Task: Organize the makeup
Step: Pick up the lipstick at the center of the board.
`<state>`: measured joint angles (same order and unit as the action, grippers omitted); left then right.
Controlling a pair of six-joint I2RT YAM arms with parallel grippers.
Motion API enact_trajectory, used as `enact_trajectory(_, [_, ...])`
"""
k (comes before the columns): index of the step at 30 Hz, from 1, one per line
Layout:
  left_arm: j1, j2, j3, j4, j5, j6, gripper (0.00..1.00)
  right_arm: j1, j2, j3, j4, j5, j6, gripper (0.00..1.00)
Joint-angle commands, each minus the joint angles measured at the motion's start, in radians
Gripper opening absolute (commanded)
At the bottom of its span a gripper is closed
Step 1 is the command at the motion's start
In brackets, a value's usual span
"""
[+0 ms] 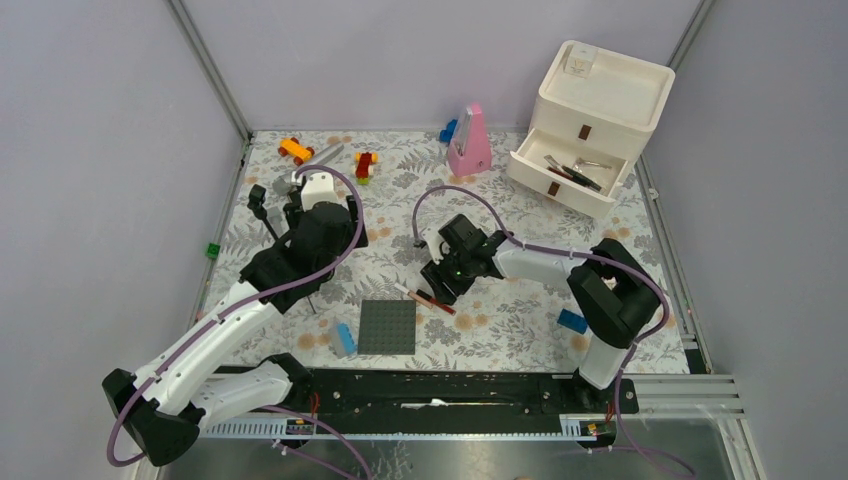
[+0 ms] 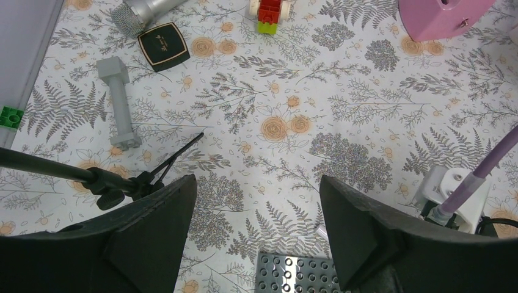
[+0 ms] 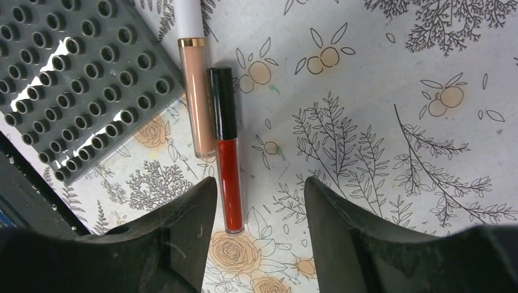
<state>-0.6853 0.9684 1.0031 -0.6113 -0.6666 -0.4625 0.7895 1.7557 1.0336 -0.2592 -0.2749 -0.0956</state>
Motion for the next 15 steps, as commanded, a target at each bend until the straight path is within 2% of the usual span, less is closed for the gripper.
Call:
enact_trajectory(1, [0.013,-0.020,-0.010,0.040,-0.007,0.017,0.81,0.026,-0.045,0.005,-0.033,-0.018,0.002,0.62])
enact_trajectory(7, [0.020,-0.015,-0.011,0.042,0.005,0.019,0.81,0.088,-0.003,0.007,-0.057,0.007,0.002,0.61])
enact_trajectory(15, [0.026,-0.013,-0.011,0.042,0.012,0.021,0.81,0.131,0.049,0.033,-0.178,0.250,-0.012,0.55])
